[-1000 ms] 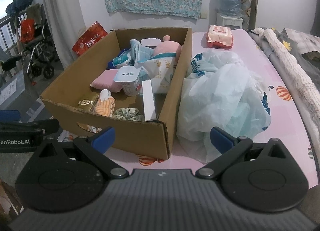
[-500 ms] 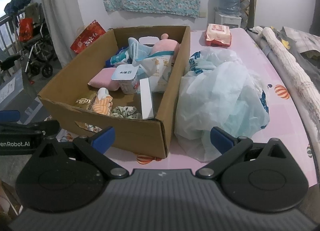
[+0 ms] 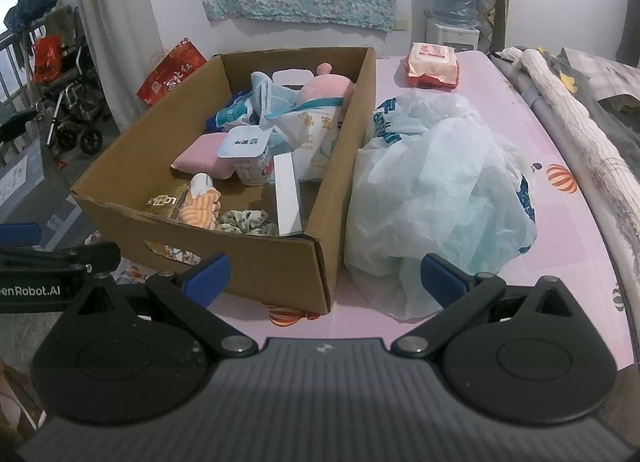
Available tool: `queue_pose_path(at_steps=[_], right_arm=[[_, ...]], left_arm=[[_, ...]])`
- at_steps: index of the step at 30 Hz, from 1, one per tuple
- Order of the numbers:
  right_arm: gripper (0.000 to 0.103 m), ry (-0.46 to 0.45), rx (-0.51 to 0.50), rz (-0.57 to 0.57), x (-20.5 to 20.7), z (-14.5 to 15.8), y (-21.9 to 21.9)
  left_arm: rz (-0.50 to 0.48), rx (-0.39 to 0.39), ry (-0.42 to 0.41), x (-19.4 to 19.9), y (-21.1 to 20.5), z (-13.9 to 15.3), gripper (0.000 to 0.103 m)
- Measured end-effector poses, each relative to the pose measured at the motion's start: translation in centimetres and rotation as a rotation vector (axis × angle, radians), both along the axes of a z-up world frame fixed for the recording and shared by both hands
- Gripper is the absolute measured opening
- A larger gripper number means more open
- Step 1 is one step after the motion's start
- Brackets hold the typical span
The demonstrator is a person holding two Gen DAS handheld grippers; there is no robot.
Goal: Organize soft objects
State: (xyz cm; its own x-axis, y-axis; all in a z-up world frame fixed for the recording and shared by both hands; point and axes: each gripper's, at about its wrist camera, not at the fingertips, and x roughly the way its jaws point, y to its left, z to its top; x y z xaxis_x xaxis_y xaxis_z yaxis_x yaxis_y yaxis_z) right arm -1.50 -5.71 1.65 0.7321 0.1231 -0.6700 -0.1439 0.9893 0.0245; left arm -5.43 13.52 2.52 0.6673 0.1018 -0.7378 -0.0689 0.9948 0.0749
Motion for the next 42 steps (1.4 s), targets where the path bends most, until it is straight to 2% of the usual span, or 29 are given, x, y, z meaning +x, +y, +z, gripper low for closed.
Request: queue_pose_path(at_steps=[42], right_arm=[[0.102, 0.017, -0.006, 0.002, 0.18, -0.24, 0.14]], left_arm=[[-0.014, 0.006, 0.005, -0.10, 0.07, -0.02, 0.103]])
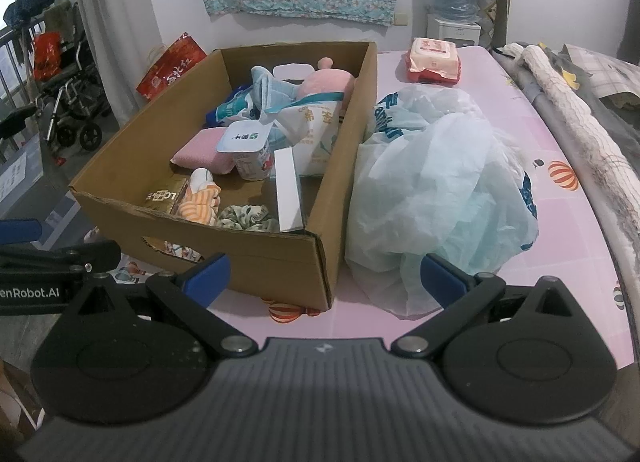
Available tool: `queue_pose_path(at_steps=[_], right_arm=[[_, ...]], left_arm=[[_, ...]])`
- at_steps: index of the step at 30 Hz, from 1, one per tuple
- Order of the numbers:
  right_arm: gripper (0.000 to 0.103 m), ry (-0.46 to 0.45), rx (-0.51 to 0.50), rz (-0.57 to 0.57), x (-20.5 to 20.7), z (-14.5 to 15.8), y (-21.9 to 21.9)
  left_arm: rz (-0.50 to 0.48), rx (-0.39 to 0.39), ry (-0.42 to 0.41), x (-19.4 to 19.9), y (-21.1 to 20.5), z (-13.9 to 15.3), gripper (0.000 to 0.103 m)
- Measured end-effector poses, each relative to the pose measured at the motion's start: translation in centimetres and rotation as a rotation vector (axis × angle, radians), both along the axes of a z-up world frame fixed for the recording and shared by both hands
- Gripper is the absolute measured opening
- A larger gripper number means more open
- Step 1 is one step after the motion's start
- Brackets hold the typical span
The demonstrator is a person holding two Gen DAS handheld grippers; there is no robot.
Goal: Organize soft objects
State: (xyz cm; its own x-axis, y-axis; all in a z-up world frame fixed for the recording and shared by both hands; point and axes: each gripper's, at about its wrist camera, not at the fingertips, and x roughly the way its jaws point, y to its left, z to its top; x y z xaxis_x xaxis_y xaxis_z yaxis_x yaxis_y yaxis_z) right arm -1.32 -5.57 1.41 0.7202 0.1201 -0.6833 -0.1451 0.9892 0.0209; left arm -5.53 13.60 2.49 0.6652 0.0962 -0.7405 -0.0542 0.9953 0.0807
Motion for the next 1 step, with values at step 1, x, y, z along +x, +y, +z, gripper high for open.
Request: queue_pose_path(at_steps=[1], right_arm=[[0.102, -0.001, 0.000, 0.000, -0.01, 0.00, 0.02]], left_arm=[[0.000, 0.000, 0.000, 0.00, 0.01, 0.00, 0.103]])
